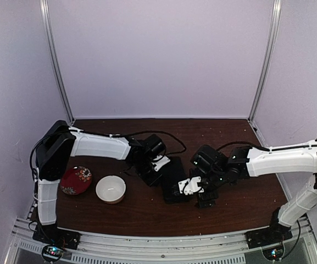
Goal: Sort the hair-cutting tools
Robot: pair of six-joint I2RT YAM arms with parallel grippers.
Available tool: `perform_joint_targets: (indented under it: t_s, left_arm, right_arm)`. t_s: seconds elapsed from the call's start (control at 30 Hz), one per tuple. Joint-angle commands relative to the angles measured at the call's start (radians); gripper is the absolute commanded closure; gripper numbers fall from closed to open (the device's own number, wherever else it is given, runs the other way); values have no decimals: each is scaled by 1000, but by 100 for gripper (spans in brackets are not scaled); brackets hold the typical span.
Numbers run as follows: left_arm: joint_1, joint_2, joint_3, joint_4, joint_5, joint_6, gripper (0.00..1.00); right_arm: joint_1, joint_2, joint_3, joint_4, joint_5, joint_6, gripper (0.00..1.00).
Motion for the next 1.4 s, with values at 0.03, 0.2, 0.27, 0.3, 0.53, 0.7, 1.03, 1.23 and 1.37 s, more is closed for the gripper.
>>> perform_joint_targets:
  t_s: [0.03,0.2,0.27,0.3,0.53,0.7,1.03,1.23,1.37]
  left_arm:
    - [77,57,102,-46,-111,36,100]
    - [69,52,107,-5,1,30,100]
    - [69,51,102,-3,10,30,100]
    - [69,49,98,-4,17,30,100]
    - [58,4,33,32,51,14,100]
    - [55,-6,31,33,57,13,100]
    - [55,-6,37,35,56,23,100]
    - [51,-19,22,30,91,19,100]
    - [32,-68,-27,2,101,-7,100]
  right_arm:
    - [-1,7,-75,83,50,-49,0]
    - [15,136,64,52,57,14,0]
    - [29,167,105,74,53,57,2]
    - [44,174,117,94,55,75,6]
    - [135,211,172,179,91,162,15]
    - [162,290,223,190,95,170,26]
    - [190,403,233,230,198,209,33]
    - [175,460,266,259,375,312,65]
    - [142,487,292,225,343,367,72]
